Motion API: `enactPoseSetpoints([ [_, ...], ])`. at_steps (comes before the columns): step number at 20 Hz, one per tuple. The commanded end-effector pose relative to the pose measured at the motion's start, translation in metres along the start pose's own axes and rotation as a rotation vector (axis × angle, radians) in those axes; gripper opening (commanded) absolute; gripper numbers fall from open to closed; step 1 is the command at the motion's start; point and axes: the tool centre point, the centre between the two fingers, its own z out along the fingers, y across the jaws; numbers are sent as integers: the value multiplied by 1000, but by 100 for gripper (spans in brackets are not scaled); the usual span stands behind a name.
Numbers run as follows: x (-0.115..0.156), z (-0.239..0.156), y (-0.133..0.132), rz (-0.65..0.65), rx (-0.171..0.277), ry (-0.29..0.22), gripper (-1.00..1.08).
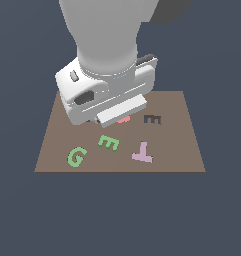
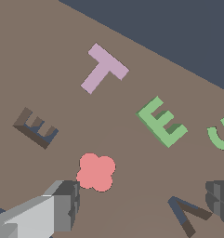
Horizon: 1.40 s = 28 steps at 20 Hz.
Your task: Insert a designated object into the corresponding slot on a board.
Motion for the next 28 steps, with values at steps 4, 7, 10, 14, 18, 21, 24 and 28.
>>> enactPoseSetpoints([
  [4,8,20,15,-206,-7,3,100],
  [7,13,30,23,-314,-11,5,100],
  [10,19,39,29,-411,-15,6,100],
  [14,26,50,35,-522,-19,8,100],
  [18,33,58,39,-611,-22,9,100],
  [21,37,63,41,-663,-24,9,100],
  [24,40,66,42,-702,-26,10,100],
  [28,43,69,43,-732,-27,10,100],
])
